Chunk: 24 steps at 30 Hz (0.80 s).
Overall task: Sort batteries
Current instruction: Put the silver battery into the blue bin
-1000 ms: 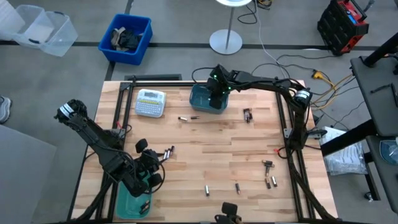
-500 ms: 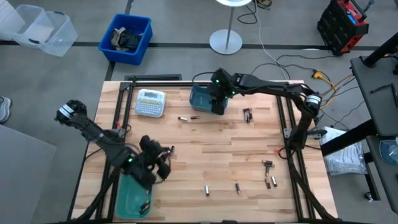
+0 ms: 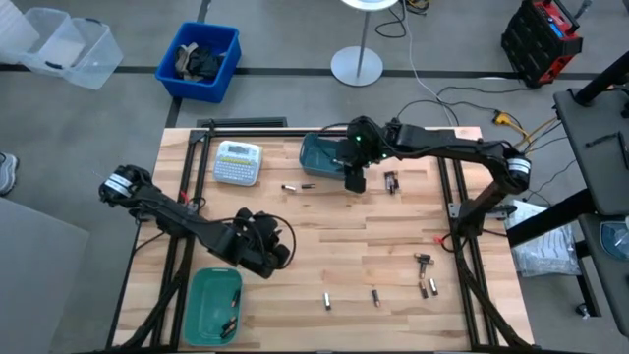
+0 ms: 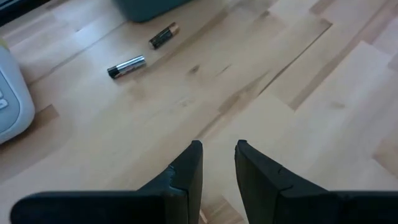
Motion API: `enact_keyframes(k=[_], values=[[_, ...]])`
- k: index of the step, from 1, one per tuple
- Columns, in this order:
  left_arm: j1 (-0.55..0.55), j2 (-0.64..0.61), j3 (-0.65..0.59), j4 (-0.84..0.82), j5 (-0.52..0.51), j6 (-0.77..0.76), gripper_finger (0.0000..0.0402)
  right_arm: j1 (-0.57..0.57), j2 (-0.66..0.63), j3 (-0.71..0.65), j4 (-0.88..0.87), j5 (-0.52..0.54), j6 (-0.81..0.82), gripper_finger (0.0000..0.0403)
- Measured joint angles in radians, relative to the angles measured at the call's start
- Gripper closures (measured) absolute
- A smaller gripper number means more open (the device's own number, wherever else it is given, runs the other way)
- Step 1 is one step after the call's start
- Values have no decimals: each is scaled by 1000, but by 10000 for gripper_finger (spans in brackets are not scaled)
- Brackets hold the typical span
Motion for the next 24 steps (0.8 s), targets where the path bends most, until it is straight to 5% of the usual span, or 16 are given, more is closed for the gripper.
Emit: enact_keyframes(k=[7,14,24], values=[[24,2,0,31,2,179,326,75,-40,-100,-44,-3,45,241],[22,34,2,461,197,708,326,219,-99,-221,-70,-45,67,252],[-16,188,73,691,341,948,326,413,-318,-438,-40,-43,255,255]])
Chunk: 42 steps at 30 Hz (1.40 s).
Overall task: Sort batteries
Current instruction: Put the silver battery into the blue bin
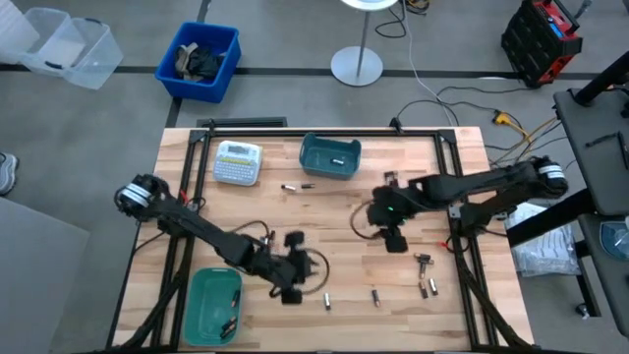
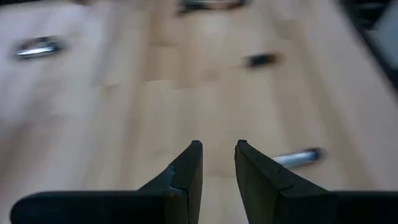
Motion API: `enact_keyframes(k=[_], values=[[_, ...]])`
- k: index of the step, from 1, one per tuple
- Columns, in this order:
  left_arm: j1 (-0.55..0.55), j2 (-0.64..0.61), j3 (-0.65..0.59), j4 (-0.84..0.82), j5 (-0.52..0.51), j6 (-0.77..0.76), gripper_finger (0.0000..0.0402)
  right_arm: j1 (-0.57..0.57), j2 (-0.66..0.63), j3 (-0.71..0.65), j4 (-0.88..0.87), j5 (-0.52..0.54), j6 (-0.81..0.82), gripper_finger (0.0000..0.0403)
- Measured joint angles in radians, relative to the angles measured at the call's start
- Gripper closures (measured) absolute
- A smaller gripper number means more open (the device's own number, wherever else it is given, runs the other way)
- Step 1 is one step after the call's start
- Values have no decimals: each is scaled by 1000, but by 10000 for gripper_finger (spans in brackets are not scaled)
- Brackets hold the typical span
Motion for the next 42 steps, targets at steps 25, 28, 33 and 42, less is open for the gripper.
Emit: enact_keyframes(k=[25,28,33,42], values=[[-59,659,1053,-1015,216,-1261,319,283,-258,-98,-92,170,256,252],[-78,628,972,-1014,167,-1378,309,319,-260,-99,-95,183,290,252],[-101,620,942,-1005,53,-1452,286,367,-262,-99,-96,219,327,252],[-91,650,946,-927,7,-1436,206,385,-262,-99,-91,264,361,252]])
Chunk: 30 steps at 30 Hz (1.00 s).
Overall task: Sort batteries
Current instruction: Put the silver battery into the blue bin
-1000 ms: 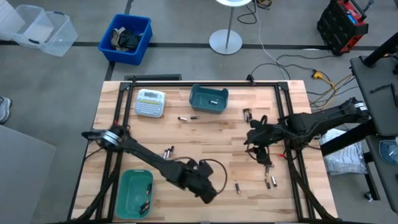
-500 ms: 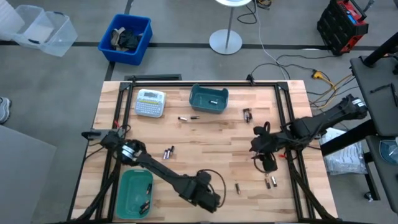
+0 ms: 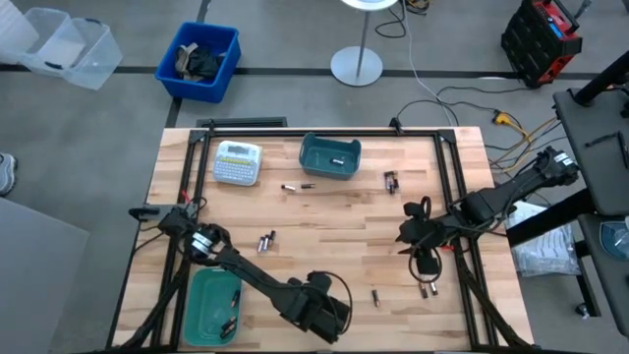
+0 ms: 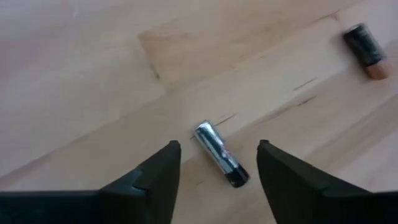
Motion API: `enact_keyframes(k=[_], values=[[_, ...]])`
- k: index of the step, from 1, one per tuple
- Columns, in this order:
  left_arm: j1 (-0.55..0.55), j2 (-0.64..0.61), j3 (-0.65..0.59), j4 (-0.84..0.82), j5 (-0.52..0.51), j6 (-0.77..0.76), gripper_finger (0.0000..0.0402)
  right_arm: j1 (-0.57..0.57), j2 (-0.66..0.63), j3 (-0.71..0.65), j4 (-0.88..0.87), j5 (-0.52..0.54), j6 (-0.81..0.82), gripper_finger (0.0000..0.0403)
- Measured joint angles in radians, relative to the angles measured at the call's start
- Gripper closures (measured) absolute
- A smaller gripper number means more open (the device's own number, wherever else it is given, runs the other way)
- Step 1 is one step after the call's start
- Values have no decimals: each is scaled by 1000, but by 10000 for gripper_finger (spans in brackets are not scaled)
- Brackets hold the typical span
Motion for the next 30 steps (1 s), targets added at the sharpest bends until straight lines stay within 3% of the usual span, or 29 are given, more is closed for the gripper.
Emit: enact_keyframes(k=[6,12,21,25,30], values=[[1,9,0,27,-1,4,173,0,0,0,1,0,7,252],[1,10,-43,126,-26,45,171,0,0,0,5,1,5,252],[0,8,-117,148,-35,-13,171,0,0,0,9,2,-1,252],[-1,3,-150,182,-44,-6,191,0,0,0,12,20,-9,252],[-1,2,-192,192,-44,-6,245,0,0,0,13,52,-27,252]])
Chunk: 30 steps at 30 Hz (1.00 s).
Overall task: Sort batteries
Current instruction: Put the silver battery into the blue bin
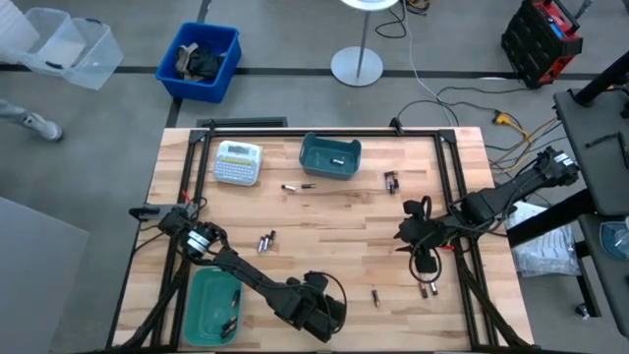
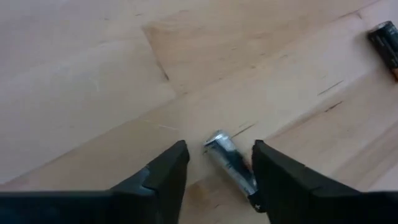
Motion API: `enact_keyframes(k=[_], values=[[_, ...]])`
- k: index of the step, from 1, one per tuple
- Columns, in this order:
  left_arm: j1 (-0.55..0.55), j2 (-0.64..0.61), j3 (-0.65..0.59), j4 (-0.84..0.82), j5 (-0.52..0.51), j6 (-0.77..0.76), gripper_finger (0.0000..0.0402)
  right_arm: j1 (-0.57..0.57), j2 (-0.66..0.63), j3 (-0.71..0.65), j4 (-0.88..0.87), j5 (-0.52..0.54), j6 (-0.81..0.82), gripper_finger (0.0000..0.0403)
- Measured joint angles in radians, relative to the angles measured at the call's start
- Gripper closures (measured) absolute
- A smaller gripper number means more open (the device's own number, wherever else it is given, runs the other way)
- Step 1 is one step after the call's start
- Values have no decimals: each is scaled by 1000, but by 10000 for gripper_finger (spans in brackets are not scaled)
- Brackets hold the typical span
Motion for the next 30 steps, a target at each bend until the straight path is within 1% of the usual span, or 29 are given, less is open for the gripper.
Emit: enact_keyframes(k=[3,5,12,16,21,23,28,30], values=[[-1,0,-22,5,0,14,273,0,0,0,6,16,-8,252],[-1,0,-36,9,0,30,284,0,0,0,15,32,-22,252],[0,-3,-65,16,11,65,288,0,0,0,54,53,-51,252],[-16,-3,-67,18,4,205,288,0,0,0,73,54,-60,252],[-33,0,-69,17,-31,314,292,0,0,0,118,58,-84,252],[-32,0,-71,14,-30,338,307,0,0,0,134,70,-89,252],[-38,0,-73,8,-48,402,376,-1,0,0,153,82,-99,252],[-39,0,-73,9,-50,409,377,0,0,0,155,86,-99,252]])
